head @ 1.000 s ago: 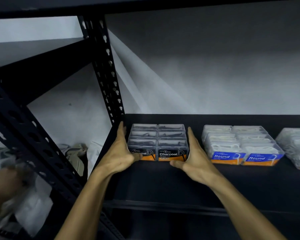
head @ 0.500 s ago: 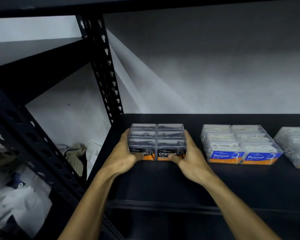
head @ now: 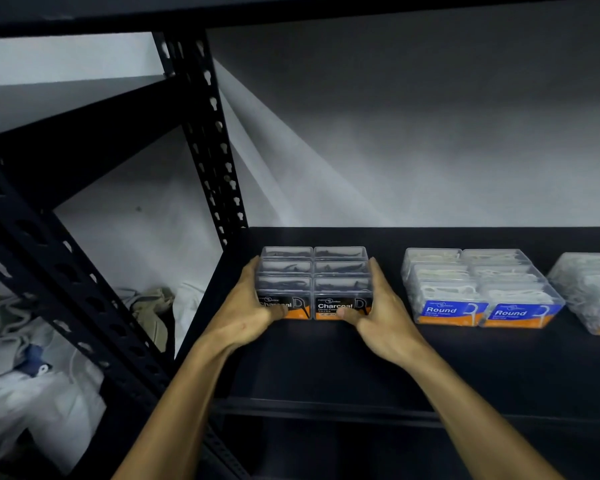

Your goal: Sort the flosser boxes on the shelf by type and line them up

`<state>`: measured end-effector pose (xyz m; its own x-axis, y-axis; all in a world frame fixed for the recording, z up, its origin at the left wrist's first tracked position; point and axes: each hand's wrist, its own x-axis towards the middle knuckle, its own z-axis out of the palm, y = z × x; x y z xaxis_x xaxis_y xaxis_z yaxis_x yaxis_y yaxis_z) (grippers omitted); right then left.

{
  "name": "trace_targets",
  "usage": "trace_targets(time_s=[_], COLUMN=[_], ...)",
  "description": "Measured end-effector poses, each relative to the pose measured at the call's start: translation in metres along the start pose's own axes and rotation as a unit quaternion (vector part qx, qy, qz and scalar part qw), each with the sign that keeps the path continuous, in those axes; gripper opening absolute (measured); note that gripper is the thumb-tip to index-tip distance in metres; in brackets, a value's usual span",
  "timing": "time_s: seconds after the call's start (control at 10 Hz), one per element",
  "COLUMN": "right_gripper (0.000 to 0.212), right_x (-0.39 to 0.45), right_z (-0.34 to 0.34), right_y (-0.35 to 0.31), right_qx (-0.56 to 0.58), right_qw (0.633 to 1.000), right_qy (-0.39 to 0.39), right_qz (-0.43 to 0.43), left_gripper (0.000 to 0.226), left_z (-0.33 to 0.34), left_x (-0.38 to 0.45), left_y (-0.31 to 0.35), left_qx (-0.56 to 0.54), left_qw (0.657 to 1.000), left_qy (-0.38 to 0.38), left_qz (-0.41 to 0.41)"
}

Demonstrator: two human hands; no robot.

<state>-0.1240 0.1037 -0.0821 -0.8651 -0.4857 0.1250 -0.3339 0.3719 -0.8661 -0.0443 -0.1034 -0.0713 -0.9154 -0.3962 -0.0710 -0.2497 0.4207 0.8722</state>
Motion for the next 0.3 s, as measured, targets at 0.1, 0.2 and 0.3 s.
trace_targets(time_s=[0.1,0.2,0.3], right_gripper=[0.089,0.102,0.104], right_x=[-0.002,0.000,-0.014], right_z=[0.000,0.000,-0.003], right_y=[-0.003,-0.001,-0.005], right_qx=[-0.013,-0.024,-0.076], right_qw=[1.000,1.000,0.996], right_qy=[0.001,-0.006,0.026], right_qz=[-0.002,0.005,-0.029], left_gripper=[0.105,0.111,0.105], left_z=[-0.002,-0.009,-0.008], left_x=[-0.002,-0.002,-0.019], left_y=[0.000,-0.004,0.001], left_qx=[-0.009,-0.037,-0.055], left_qw=[1.000,0.999,0.996], left_qy=[-0.014,-0.022,0.034], left_qz=[-0.004,0.015,0.063])
